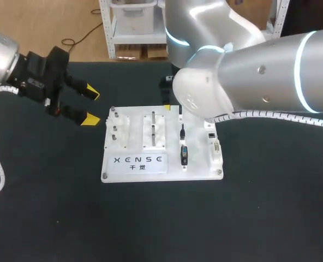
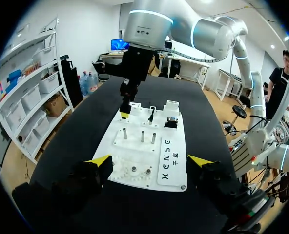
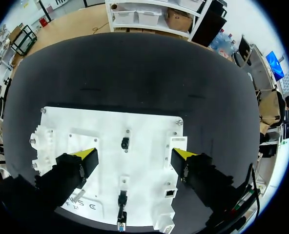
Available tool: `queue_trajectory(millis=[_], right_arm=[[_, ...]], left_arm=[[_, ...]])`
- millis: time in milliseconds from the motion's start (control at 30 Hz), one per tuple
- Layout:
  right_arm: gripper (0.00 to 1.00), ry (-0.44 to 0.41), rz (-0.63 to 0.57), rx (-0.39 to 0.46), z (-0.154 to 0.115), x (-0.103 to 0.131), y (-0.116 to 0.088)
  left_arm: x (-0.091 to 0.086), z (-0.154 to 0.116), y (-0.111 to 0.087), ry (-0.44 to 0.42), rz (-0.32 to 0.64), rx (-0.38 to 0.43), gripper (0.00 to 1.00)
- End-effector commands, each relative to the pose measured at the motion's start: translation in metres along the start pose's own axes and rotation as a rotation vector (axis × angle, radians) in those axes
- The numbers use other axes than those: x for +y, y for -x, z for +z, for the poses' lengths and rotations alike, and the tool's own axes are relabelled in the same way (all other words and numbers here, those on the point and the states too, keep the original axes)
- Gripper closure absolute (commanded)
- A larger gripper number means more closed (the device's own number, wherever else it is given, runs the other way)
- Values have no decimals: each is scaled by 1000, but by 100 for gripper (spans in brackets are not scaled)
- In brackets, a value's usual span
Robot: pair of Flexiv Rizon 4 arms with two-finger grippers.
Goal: Insert the USB connector, Ethernet cable, and multi-pin plug into their matching sockets one by one.
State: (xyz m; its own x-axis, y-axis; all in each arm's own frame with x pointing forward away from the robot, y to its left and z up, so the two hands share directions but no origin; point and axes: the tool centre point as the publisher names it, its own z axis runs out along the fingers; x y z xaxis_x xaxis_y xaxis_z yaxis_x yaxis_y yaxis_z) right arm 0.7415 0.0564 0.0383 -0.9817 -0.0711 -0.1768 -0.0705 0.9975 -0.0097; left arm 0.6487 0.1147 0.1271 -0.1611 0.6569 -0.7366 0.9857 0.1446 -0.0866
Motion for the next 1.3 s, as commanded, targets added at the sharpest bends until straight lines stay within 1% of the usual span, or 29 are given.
queue_trajectory(millis=[33, 433, 667, 833, 967, 1167, 1200, 1233, 1300], right_arm=[[0, 2, 2, -10, -1, -2, -4], [0, 2, 2, -10, -1, -2, -4], [0, -9, 17, 22, 5, 3, -8], [0, -14, 33, 50, 8, 4, -7], [0, -30, 41, 50, 11, 5, -6], [0, -21, 61, 65, 14, 6, -3], [9, -18, 63, 67, 14, 6, -3], [27, -18, 66, 67, 14, 6, -2], [31, -17, 72, 69, 15, 7, -2]], left_arm=[[0, 0, -1, 1, 3, -4, 0], [0, 0, -1, 1, 3, -4, 0], [0, 0, -1, 1, 3, -4, 0], [0, 0, -1, 1, 3, -4, 0], [0, 0, -1, 1, 3, -4, 0], [0, 0, -1, 1, 3, -4, 0], [0, 0, -1, 1, 3, -4, 0], [0, 0, -1, 1, 3, -4, 0], [0, 0, -1, 1, 3, -4, 0]])
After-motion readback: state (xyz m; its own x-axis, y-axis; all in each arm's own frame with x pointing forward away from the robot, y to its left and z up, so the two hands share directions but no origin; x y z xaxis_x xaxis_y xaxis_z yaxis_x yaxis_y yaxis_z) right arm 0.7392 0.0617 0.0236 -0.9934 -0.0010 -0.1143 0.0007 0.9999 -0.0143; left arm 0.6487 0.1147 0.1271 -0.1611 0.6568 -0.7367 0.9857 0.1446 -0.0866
